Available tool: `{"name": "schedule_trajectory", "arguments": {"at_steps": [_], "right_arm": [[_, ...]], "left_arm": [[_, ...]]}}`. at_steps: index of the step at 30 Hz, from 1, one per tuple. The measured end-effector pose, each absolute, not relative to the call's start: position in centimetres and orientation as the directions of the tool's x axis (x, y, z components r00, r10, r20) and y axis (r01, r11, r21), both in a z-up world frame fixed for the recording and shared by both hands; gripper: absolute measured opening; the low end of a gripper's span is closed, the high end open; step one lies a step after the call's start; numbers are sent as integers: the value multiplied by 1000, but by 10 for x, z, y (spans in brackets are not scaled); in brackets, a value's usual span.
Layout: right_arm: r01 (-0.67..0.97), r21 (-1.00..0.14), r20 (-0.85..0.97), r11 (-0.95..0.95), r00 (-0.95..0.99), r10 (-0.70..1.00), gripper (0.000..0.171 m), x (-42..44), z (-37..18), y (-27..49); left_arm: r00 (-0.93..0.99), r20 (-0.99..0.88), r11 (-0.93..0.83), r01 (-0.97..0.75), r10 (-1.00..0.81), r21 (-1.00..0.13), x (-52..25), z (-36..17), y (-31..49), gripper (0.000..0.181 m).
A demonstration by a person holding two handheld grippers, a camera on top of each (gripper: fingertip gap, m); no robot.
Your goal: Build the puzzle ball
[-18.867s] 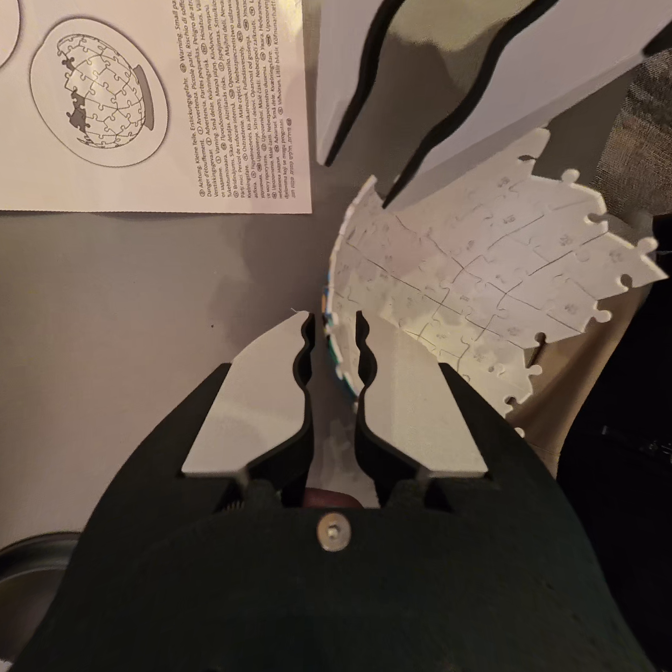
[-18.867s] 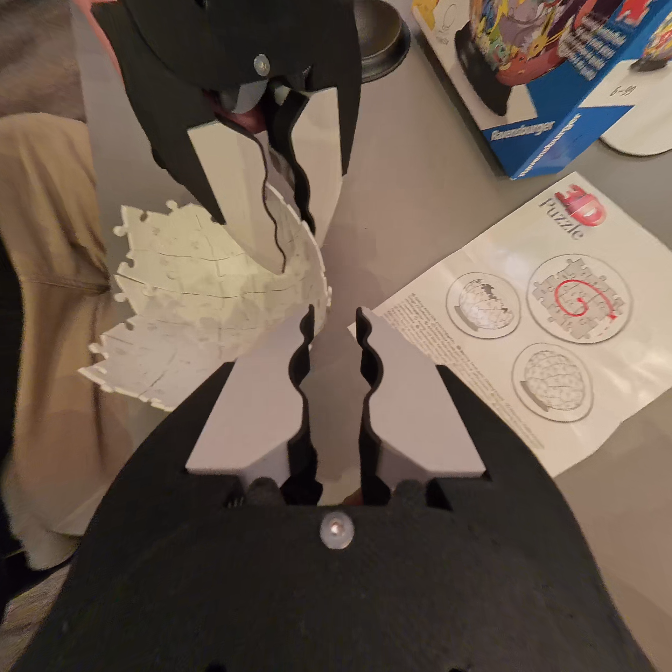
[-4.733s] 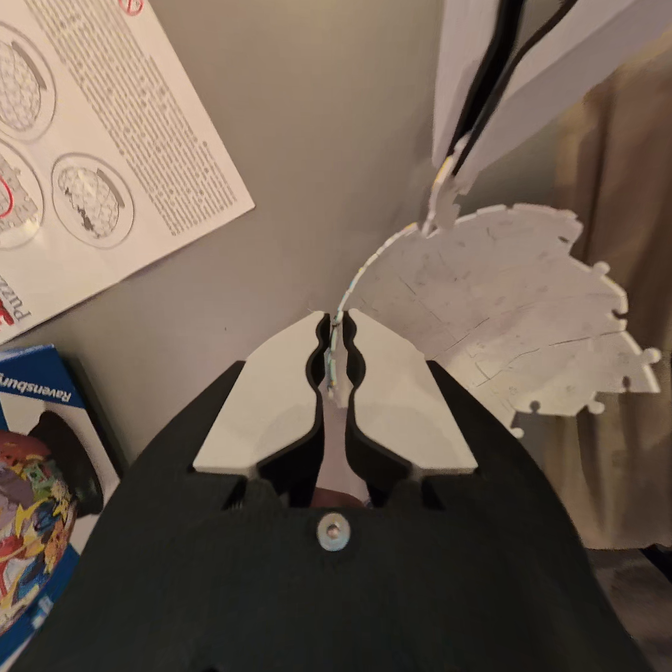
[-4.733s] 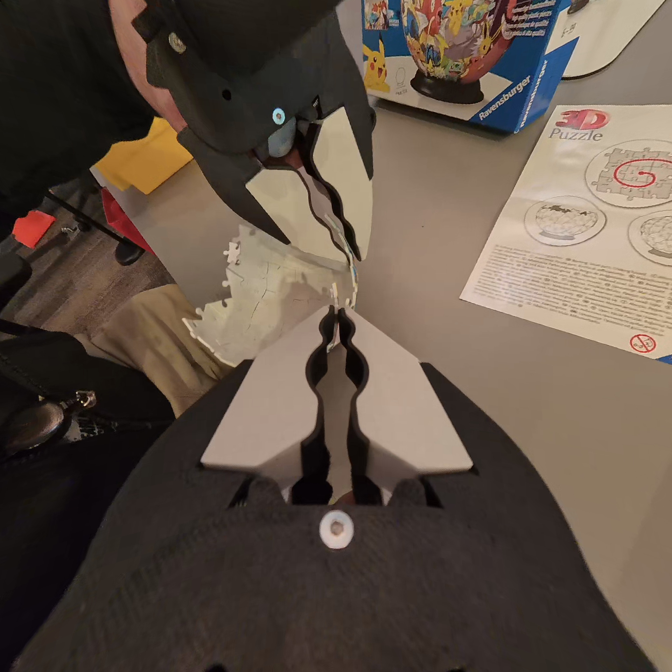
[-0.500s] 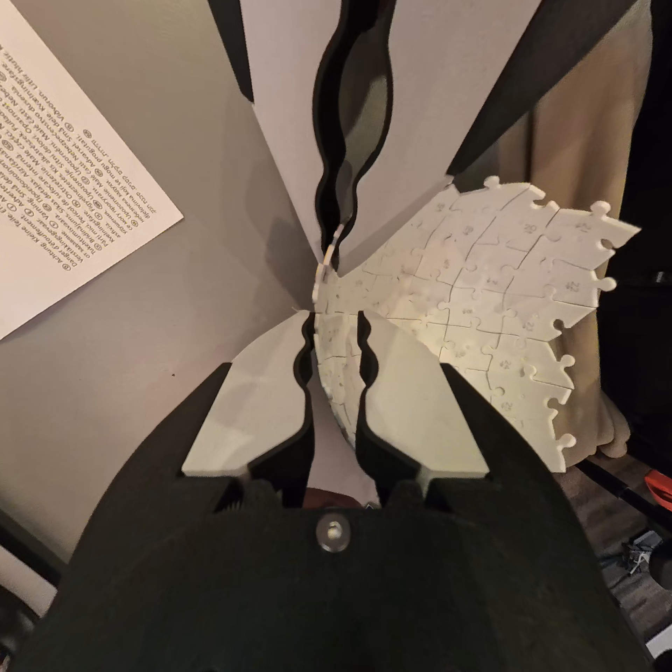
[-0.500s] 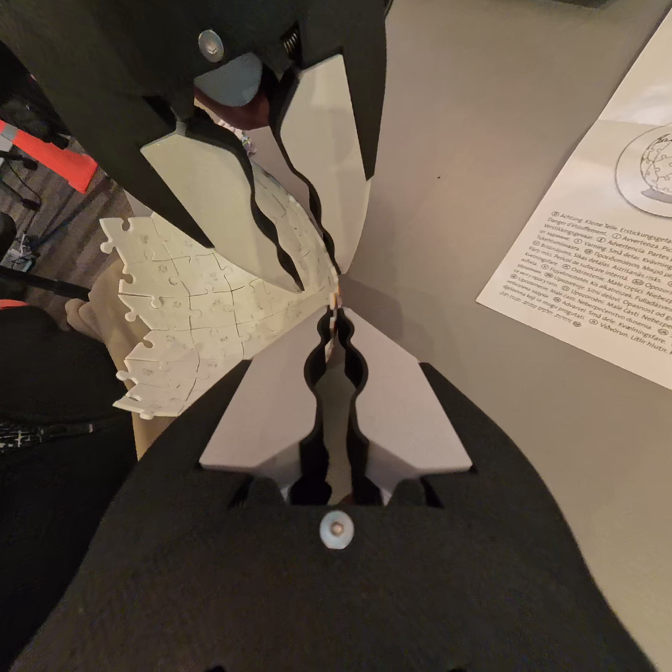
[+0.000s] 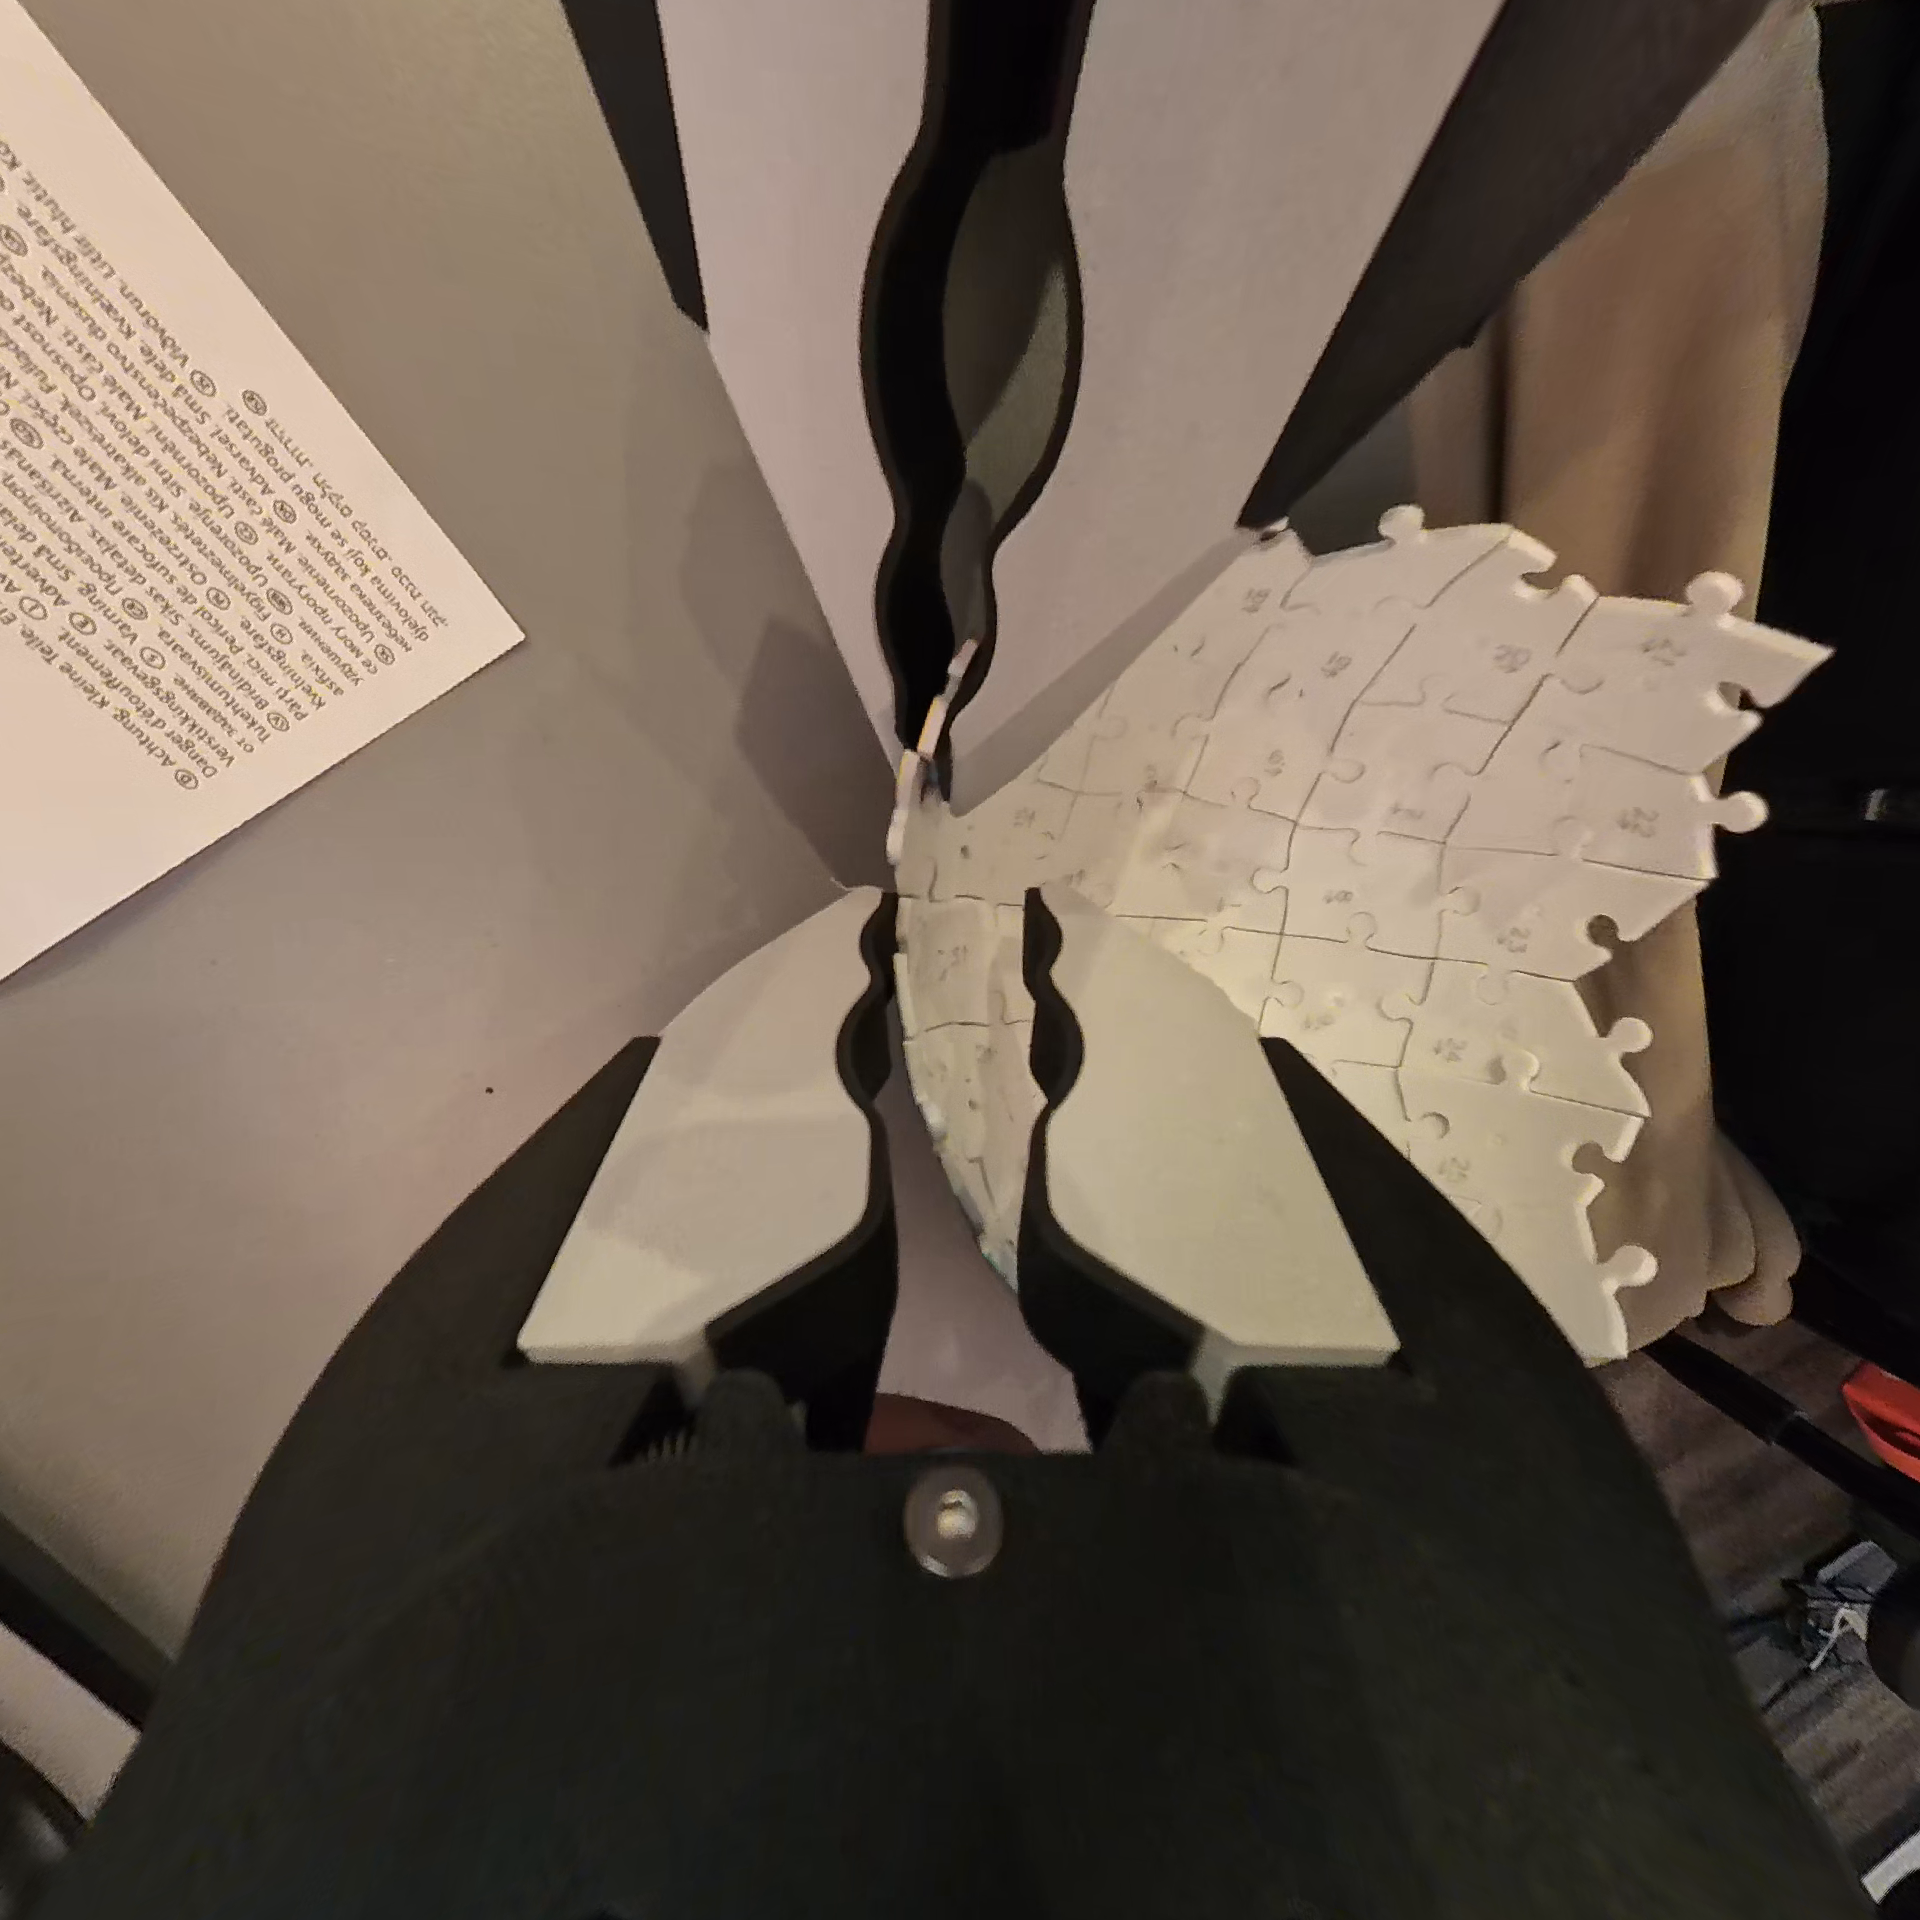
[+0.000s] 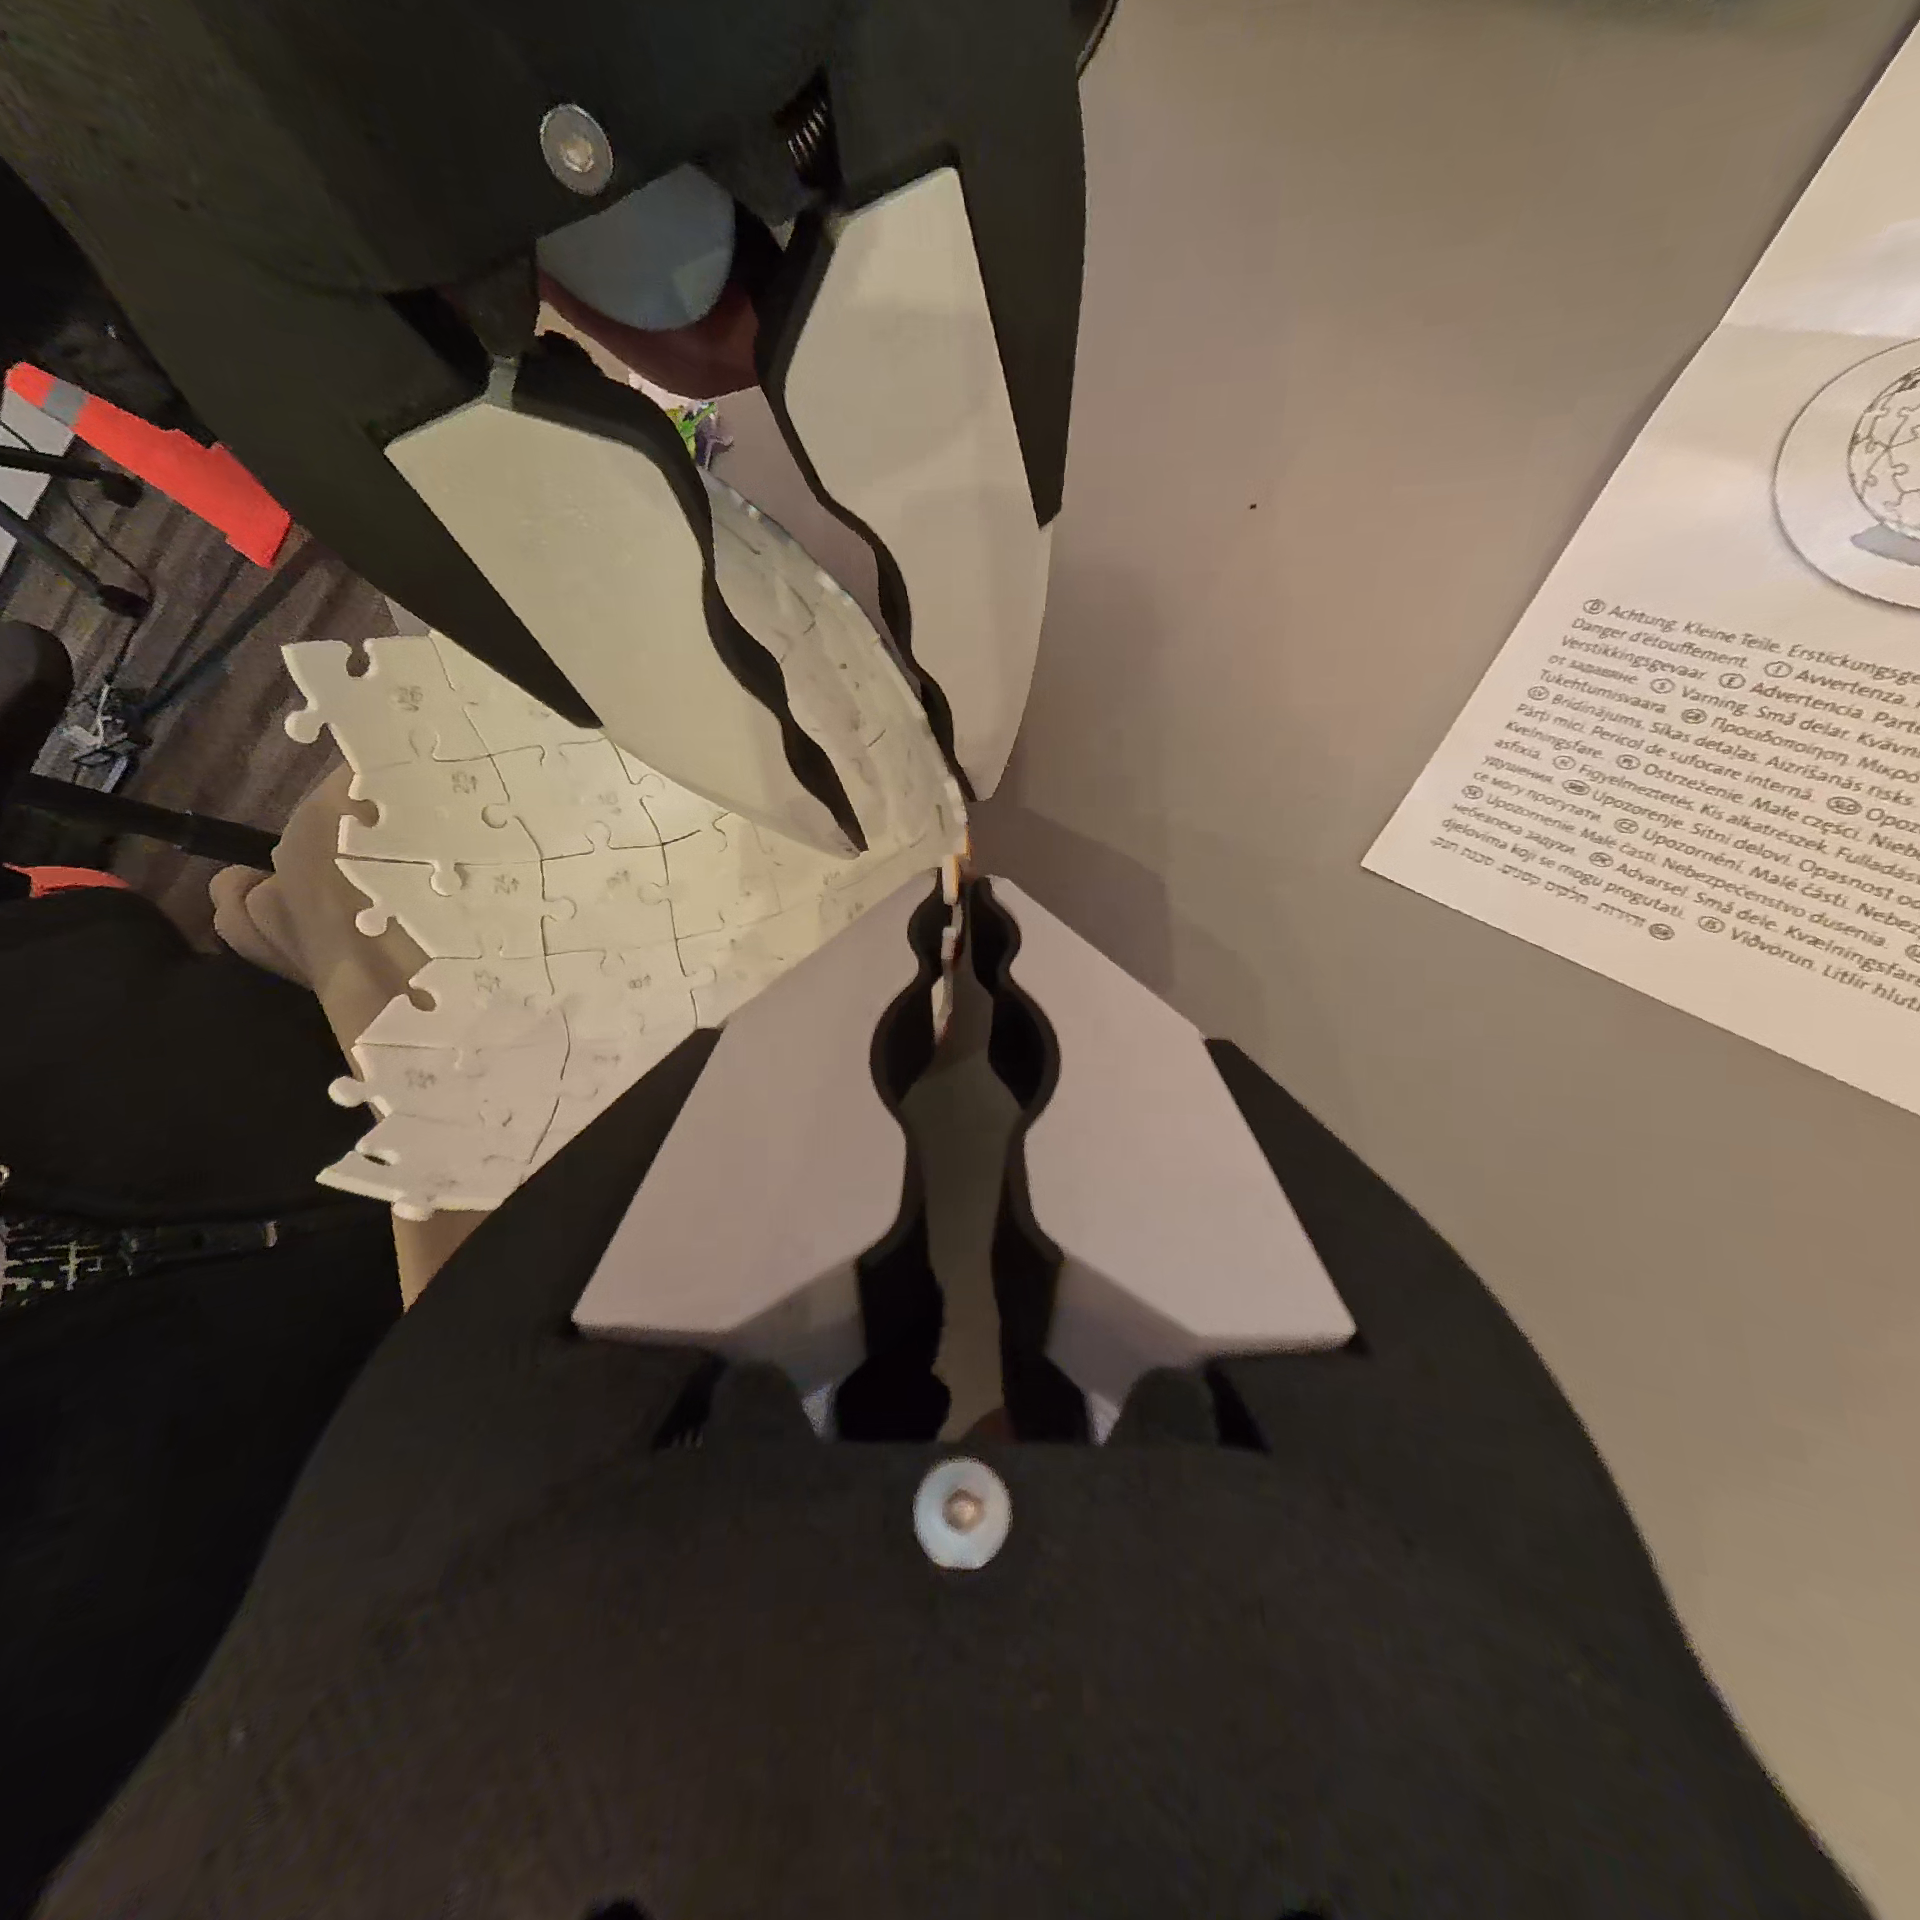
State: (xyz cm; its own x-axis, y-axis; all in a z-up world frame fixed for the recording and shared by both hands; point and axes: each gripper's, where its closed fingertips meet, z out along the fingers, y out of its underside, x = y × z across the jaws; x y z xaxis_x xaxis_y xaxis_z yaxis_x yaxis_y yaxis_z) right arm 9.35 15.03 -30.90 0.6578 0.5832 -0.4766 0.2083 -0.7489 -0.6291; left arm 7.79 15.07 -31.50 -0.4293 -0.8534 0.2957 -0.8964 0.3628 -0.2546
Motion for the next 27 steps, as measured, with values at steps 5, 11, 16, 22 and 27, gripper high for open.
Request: {"name": "schedule_trajectory", "arguments": {"at_steps": [5, 11, 16, 22, 27], "right_arm": [[175, -630, -498, -757, 658, 566, 1, 94, -308, 153], [156, -631, -501, -760, 666, 553, 2, 94, -308, 153], [170, -622, -500, -765, 665, 554, 1, 95, -309, 152], [208, -620, -479, -756, 663, 575, 2, 95, -310, 148], [244, -614, -469, -751, 653, 595, 2, 96, -311, 144]], "left_arm": [[-417, 289, 347, -900, -862, -265, 80, -315, 153, 20], [-412, 279, 342, -901, -868, -268, 79, -316, 154, 18], [-407, 283, 333, -902, -868, -276, 80, -317, 153, 18], [-399, 279, 324, -904, -874, -278, 83, -318, 154, 11], [-400, 267, 324, -902, -877, -286, 85, -317, 153, 9]]}}
